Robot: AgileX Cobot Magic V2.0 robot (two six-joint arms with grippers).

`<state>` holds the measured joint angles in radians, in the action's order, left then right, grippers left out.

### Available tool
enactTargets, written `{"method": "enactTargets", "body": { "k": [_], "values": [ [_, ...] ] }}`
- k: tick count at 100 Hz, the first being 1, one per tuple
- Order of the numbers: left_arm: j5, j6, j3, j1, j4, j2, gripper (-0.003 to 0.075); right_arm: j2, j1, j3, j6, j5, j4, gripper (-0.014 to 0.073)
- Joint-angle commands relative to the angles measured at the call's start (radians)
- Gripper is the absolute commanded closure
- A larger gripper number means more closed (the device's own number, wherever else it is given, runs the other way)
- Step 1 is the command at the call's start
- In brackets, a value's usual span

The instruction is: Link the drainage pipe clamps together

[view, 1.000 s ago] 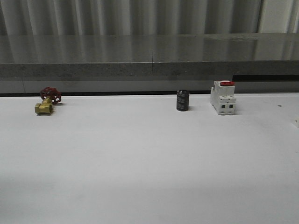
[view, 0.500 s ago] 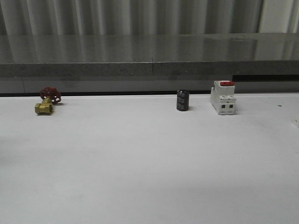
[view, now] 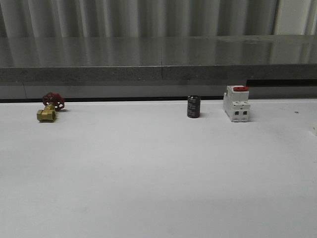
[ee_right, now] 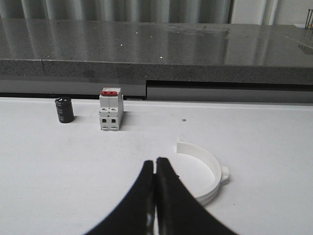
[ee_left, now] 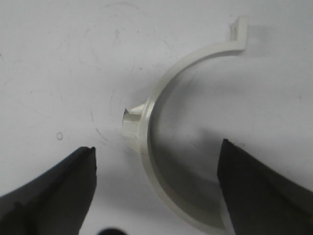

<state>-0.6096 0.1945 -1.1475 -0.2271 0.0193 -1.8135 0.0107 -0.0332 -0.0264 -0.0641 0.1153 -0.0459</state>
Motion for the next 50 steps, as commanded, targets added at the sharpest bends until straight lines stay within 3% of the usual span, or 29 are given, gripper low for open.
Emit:
{"method": "enactTargets", "body": {
  "k": [1, 50],
  "values": [
    [0.063, 0.005, -0.028, -0.003, -0.009, 0.019, 0.0207, 0.018, 0.005, 0.016, 0.007, -0.075, 0.001, 0.0661],
    [0.141, 0.022, -0.028, -0.003, 0.004, -0.074, 0.0207, 0.018, 0.005, 0.016, 0.007, -0.075, 0.001, 0.0661]
  ]
}}
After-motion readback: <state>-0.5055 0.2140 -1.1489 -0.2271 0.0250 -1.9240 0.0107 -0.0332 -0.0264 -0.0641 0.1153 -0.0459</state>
